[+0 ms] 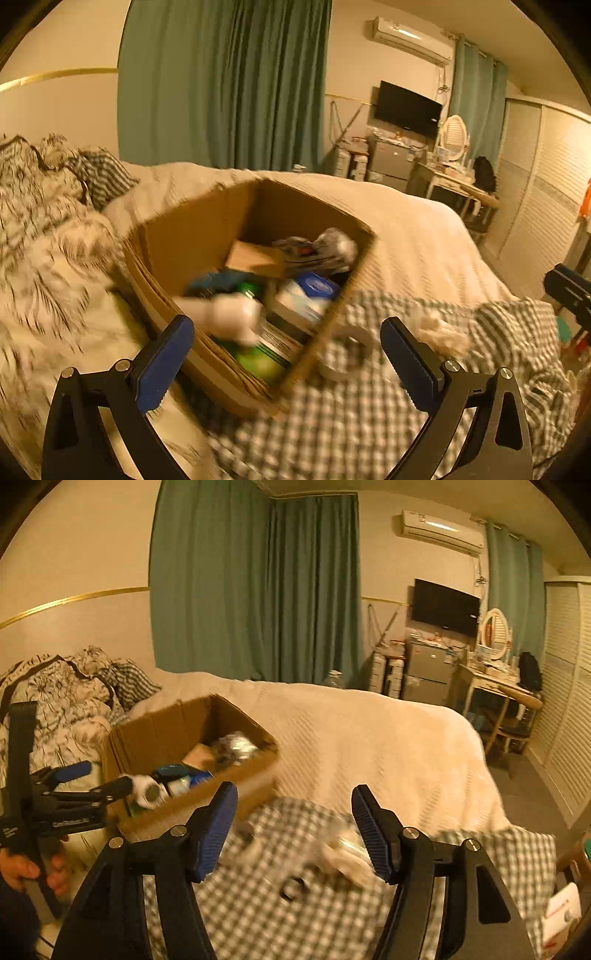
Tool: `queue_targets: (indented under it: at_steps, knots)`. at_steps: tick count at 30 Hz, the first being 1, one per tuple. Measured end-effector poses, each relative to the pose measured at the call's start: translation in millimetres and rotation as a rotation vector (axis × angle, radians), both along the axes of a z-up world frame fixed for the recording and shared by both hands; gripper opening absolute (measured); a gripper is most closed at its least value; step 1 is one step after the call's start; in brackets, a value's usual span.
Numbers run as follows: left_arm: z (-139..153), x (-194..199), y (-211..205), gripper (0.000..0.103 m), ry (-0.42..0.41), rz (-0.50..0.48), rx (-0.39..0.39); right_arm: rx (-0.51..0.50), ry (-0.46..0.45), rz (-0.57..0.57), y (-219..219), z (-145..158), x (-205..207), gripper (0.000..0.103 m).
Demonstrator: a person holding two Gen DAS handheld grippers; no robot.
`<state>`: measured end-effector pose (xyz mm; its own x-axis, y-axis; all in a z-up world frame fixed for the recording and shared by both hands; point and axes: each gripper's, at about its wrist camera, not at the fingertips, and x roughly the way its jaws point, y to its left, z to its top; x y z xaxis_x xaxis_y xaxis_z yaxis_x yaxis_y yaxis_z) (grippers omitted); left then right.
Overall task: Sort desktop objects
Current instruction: 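Move both grippers back over the remaining items on the bedspread, then grasp the lace-trimmed white cloth with the right gripper while the left grasps the white cardboard ring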
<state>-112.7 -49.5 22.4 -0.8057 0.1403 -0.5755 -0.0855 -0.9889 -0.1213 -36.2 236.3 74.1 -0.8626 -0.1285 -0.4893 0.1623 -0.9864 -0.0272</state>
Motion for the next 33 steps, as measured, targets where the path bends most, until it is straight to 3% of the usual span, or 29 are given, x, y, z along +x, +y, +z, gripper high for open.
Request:
queue_targets:
  at_steps: [6, 12, 18, 23, 27, 33]
  knots:
    - [-32.5, 17.6, 36.3, 0.103, -0.062, -0.015, 0.008, -0.044, -0.052, -0.046, 43.2, -32.7, 10.8, 0.065]
    - [-72.2, 13.8, 72.3, 0.103, -0.157, -0.017, -0.048, -0.056, -0.140, -0.071, 72.2, -87.3, -3.8, 0.065]
    - [-100.7, -9.9, 101.3, 0.103, -0.198, -0.029, -0.120, -0.019, -0.197, -0.031, 79.4, -117.3, -28.6, 0.065]
    - [-123.2, -38.2, 112.3, 0.103, -0.257, -0.002, -0.108, 0.015, -0.238, -0.011, 78.4, -139.7, -51.1, 0.065]
    - [-134.4, -54.5, 115.0, 0.103, -0.231, 0.047, -0.154, -0.014, -0.302, -0.044, 86.4, -162.2, -74.6, 0.065]
    - [-149.1, -77.0, 110.4, 0.103, -0.253, 0.068, -0.089, -0.048, -0.309, -0.052, 88.3, -170.1, -95.2, 0.065]
